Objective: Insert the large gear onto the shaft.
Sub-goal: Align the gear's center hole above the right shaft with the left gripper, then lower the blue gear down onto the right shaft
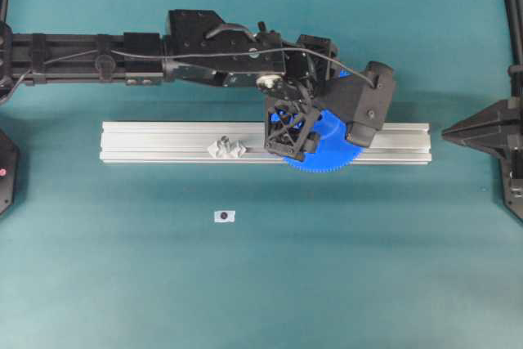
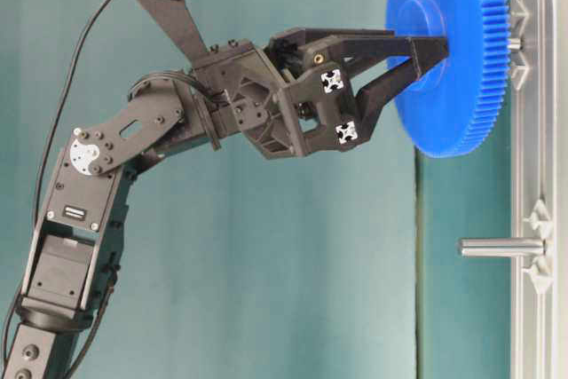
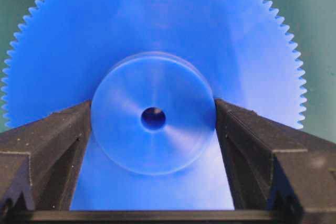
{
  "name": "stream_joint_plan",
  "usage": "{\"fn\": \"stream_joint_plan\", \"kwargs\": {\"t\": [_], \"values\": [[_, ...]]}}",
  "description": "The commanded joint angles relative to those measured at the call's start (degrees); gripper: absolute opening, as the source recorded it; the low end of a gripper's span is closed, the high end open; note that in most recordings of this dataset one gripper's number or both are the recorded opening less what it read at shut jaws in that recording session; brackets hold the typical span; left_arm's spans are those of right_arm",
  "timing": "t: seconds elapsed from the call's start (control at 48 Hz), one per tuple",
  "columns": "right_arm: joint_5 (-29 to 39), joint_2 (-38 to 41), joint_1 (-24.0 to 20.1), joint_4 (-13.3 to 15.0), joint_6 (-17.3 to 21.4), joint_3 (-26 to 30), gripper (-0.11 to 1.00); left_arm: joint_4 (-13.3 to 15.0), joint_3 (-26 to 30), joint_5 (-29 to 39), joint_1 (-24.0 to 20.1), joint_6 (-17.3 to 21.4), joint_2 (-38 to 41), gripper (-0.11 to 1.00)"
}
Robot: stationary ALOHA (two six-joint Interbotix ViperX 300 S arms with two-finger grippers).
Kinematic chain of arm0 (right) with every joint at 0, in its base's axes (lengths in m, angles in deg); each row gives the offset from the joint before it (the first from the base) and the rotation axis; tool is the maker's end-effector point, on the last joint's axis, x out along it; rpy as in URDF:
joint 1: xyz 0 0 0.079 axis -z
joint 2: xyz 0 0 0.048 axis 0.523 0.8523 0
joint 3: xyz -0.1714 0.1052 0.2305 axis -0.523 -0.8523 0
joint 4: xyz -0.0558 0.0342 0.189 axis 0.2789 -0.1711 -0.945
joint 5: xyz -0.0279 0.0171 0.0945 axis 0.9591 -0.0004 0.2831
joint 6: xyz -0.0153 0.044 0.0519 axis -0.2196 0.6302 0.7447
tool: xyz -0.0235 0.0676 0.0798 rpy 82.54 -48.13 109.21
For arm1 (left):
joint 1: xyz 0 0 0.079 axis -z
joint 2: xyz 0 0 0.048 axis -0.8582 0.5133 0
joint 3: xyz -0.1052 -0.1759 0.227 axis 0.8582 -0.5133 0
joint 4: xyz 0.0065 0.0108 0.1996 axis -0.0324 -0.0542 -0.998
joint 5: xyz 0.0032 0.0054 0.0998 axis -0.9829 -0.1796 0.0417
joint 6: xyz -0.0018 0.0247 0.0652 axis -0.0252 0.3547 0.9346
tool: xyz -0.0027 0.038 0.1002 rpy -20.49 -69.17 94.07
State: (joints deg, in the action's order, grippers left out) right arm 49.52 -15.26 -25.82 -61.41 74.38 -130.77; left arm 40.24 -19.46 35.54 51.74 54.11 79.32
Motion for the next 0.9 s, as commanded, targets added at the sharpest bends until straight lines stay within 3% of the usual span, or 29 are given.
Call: {"fn": "stream_joint_plan", "kwargs": {"t": [0.0,0.334,0.876], "values": [[-0.44,0.35,0.00,0.00,0.53,0.62,0.09,-0.18,0.97,0.44,-0.53,0.09,-0.09,0.83],[-0.44,0.35,0.00,0.00,0.53,0.62,0.09,-0.18,5.62,4.83,-0.53,0.44,1.85,0.83],[-0.53,0.35,0.00,0.00,0.53,0.62,0.09,-0.18,8.09,3.96,-0.35,-0.18,2.20,0.83]]}}
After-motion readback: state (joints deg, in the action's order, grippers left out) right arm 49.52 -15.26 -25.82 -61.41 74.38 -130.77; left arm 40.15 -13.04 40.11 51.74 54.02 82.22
